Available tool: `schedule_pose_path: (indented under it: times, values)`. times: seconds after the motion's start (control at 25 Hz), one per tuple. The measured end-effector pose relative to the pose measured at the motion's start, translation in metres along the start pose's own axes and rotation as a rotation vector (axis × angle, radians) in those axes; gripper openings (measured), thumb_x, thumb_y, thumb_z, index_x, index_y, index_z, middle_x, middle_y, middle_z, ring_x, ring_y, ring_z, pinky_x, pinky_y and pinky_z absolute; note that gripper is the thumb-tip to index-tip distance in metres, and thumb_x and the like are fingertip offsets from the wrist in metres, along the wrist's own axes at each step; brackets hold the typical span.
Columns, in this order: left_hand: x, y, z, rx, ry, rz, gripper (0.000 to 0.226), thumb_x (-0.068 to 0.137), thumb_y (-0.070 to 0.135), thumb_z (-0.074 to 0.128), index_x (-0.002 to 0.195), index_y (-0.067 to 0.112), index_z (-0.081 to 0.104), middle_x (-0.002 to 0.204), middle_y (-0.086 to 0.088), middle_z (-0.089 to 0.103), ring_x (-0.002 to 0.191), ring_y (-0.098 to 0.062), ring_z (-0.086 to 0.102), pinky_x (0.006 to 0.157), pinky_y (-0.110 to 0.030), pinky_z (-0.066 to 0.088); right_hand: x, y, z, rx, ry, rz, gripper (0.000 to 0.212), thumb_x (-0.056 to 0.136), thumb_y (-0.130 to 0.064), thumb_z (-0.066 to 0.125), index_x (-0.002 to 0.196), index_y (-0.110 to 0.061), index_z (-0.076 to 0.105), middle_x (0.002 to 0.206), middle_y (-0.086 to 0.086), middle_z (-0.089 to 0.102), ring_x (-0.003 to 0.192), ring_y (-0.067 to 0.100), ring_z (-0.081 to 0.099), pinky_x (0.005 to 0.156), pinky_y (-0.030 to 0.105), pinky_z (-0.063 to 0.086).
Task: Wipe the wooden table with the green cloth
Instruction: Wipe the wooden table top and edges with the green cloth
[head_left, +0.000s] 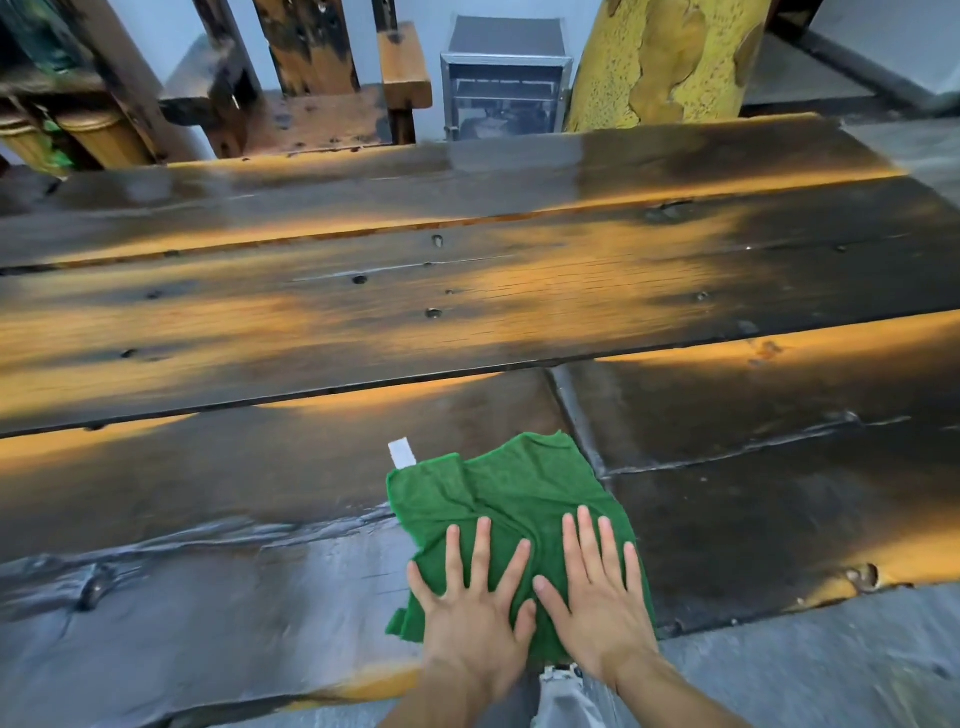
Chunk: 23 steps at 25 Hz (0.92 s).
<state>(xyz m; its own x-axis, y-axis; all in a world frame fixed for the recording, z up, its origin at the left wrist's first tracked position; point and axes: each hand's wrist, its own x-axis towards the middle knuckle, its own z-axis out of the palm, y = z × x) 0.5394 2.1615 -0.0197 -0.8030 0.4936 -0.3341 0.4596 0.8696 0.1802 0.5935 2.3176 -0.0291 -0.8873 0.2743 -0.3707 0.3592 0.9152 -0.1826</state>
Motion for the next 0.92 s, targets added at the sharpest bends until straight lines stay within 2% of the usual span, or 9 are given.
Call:
schedule_pose_path:
  times: [0.04, 0.12, 0.16, 0.24, 0.4, 0.56, 0.64, 0.8, 0.92]
  values:
    - [0.015, 0.001, 0.001, 0.009, 0.023, 0.037, 0.062, 0.081, 0.060, 0.047, 0.139, 0.040, 0.058, 0.153, -0.012, 0.047, 0.135, -0.046, 0.047, 0.091, -0.085, 0.027, 0.011, 0.003, -0.007, -0.005, 0.020, 0.025, 0.081, 0.097, -0.066, 0.015, 0.158, -0.013, 0.020, 0.165, 0.007, 0.019, 0.151, 0.022, 0.013, 0.119, 0.045, 0.002]
    - [0.048, 0.006, -0.008, 0.007, 0.026, 0.057, 0.062, 0.085, 0.061, 0.045, 0.143, 0.039, 0.054, 0.156, -0.012, 0.043, 0.138, -0.047, 0.044, 0.096, -0.085, 0.023, 0.044, 0.012, -0.023, -0.016, 0.083, -0.005, 0.088, 0.089, -0.072, -0.006, 0.157, -0.017, -0.011, 0.165, 0.000, -0.014, 0.151, 0.018, -0.018, 0.119, 0.042, -0.014]
    - [0.067, 0.009, -0.012, 0.004, 0.029, 0.044, 0.062, 0.087, 0.062, 0.044, 0.144, 0.039, 0.052, 0.156, -0.012, 0.042, 0.139, -0.047, 0.042, 0.098, -0.085, 0.022, 0.063, 0.017, -0.035, 0.007, 0.054, -0.009, 0.088, 0.083, -0.073, -0.014, 0.152, -0.020, -0.024, 0.160, -0.004, -0.029, 0.147, 0.016, -0.031, 0.117, 0.042, -0.020]
    - [0.111, 0.015, -0.024, 0.020, 0.103, 0.016, 0.062, 0.091, 0.063, 0.039, 0.147, 0.040, 0.047, 0.158, -0.012, 0.039, 0.142, -0.046, 0.037, 0.099, -0.084, 0.021, 0.108, 0.024, -0.057, -0.014, 0.074, -0.004, 0.085, 0.081, -0.074, -0.019, 0.148, -0.023, -0.032, 0.154, -0.007, -0.040, 0.142, 0.015, -0.038, 0.117, 0.043, -0.022]
    - [0.199, 0.018, -0.050, 0.058, 0.137, -0.040, 0.063, 0.097, 0.065, 0.017, 0.156, 0.048, 0.008, 0.167, -0.008, -0.005, 0.152, -0.042, -0.005, 0.106, -0.081, -0.006, 0.201, 0.030, -0.088, -0.057, 0.104, -0.010, 0.082, 0.080, -0.065, -0.019, 0.148, -0.021, -0.032, 0.154, -0.004, -0.040, 0.144, 0.017, -0.035, 0.119, 0.045, -0.017]
    - [0.268, 0.016, -0.081, 0.084, 0.105, -0.079, 0.063, 0.099, 0.064, 0.008, 0.154, 0.047, -0.018, 0.160, -0.005, -0.033, 0.149, -0.038, -0.028, 0.107, -0.076, -0.016, 0.276, 0.030, -0.116, -0.086, 0.186, -0.058, 0.077, 0.089, -0.059, -0.011, 0.153, -0.018, -0.024, 0.160, 0.001, -0.030, 0.148, 0.019, -0.027, 0.121, 0.046, -0.012]
    - [0.312, 0.014, -0.100, 0.081, 0.106, -0.097, 0.064, 0.097, 0.065, 0.004, 0.153, 0.047, -0.020, 0.159, -0.005, -0.035, 0.148, -0.037, -0.029, 0.107, -0.076, -0.015, 0.321, 0.031, -0.132, -0.083, 0.210, -0.065, 0.074, 0.094, -0.057, -0.005, 0.154, -0.017, -0.021, 0.161, 0.001, -0.027, 0.149, 0.019, -0.023, 0.122, 0.046, -0.010]
    - [0.397, 0.002, -0.124, 0.085, 0.122, -0.123, 0.073, 0.082, 0.068, -0.013, 0.152, 0.049, -0.019, 0.162, -0.004, -0.031, 0.150, -0.037, -0.026, 0.107, -0.077, -0.013, 0.411, 0.034, -0.164, -0.081, 0.224, -0.101, 0.071, 0.101, -0.054, 0.008, 0.156, -0.019, -0.018, 0.163, 0.000, -0.025, 0.150, 0.018, -0.021, 0.122, 0.047, -0.009]
    - [0.466, -0.009, -0.146, 0.085, 0.163, -0.162, 0.070, 0.087, 0.072, -0.006, 0.152, 0.050, -0.017, 0.165, -0.003, -0.027, 0.151, -0.035, -0.023, 0.108, -0.076, -0.011, 0.483, 0.036, -0.185, -0.085, 0.267, -0.127, 0.071, 0.101, -0.055, 0.011, 0.157, -0.020, -0.016, 0.164, -0.002, -0.023, 0.150, 0.017, -0.020, 0.122, 0.047, -0.009]
